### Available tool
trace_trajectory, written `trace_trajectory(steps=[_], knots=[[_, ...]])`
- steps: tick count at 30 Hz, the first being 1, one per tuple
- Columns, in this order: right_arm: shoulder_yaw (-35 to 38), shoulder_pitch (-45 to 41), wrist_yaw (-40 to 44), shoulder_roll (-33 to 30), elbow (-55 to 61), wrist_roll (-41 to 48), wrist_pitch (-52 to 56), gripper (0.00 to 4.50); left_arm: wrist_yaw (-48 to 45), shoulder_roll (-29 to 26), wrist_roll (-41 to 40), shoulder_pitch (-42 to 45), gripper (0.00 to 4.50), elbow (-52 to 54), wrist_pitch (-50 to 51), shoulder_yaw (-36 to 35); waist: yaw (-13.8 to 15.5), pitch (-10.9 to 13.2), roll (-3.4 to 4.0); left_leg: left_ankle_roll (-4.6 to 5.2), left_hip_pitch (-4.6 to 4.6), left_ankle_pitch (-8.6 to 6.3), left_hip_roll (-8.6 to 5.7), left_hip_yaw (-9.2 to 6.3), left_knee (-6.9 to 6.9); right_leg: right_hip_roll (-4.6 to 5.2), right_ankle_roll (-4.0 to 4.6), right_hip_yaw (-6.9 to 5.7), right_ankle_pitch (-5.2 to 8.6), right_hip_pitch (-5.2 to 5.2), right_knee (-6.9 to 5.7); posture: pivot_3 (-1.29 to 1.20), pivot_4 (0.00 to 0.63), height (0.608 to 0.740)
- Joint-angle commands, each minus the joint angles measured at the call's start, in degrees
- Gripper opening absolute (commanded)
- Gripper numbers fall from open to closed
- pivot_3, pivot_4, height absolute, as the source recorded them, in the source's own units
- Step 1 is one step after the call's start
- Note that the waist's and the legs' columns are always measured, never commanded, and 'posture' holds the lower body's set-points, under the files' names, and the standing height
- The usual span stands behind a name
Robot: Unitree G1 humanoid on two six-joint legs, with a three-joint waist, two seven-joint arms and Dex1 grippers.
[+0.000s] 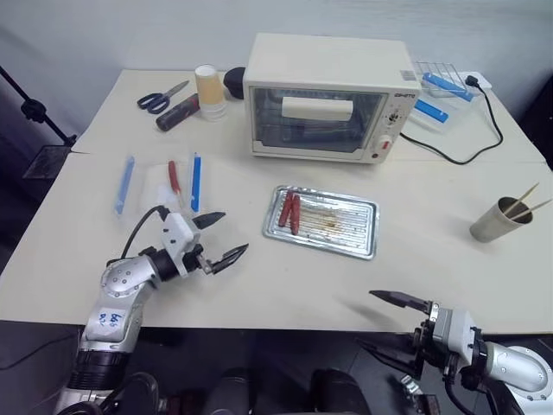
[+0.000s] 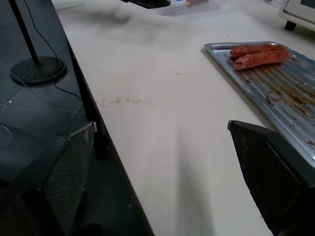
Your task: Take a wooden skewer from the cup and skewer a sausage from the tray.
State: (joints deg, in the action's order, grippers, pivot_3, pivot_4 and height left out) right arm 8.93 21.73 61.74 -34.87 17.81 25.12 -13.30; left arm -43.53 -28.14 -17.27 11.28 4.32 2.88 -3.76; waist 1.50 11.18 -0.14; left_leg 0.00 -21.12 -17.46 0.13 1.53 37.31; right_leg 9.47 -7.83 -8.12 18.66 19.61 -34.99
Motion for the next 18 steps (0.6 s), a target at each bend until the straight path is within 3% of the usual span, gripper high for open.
trace_trajectory(steps=[1, 4, 11, 18], knots=[[2.4, 0.5, -2.3, 0.6, 2.2, 1.1, -0.3, 4.5, -0.1, 0.0, -2.1, 0.4, 4.49, 2.4, 0.4, -1.4, 0.0, 0.0, 0.0, 0.0, 0.0, 0.0, 0.0, 0.0, 0.0, 0.0, 0.0, 0.01, 0.0, 0.0, 0.01, 0.0, 0.15, 0.74], [11.4, 4.0, -6.5, 0.2, 3.8, 4.5, 1.8, 4.5, -10.3, -4.6, -11.5, -0.4, 4.49, 7.1, 5.9, -2.3, 0.2, 0.0, 0.0, 0.01, -0.05, 0.0, 0.0, -0.02, 0.02, 0.0, 0.0, 0.05, 0.0, 0.03, 0.0, 0.0, 0.15, 0.74], [28.8, 10.8, -6.8, 0.0, -7.6, 3.7, -2.6, 4.5, -20.2, -11.4, -19.5, 1.2, 4.49, 14.0, 14.6, 0.4, 0.2, 0.0, 0.0, 0.03, 0.01, -0.05, 0.0, 0.31, -0.03, -0.02, 0.0, 0.24, 0.0, 0.03, 0.12, 0.0, 0.15, 0.74], [34.2, 10.7, -10.3, 0.8, -8.7, 8.7, 3.3, 4.5, -20.3, -8.3, -20.0, 4.6, 4.49, 15.3, 16.1, 3.5, -0.3, 0.1, 0.08, 0.03, 0.11, -0.06, 0.09, 0.51, -0.11, -0.1, 0.0, 0.54, 0.0, 0.12, 0.24, 0.0, 0.15, 0.74]])
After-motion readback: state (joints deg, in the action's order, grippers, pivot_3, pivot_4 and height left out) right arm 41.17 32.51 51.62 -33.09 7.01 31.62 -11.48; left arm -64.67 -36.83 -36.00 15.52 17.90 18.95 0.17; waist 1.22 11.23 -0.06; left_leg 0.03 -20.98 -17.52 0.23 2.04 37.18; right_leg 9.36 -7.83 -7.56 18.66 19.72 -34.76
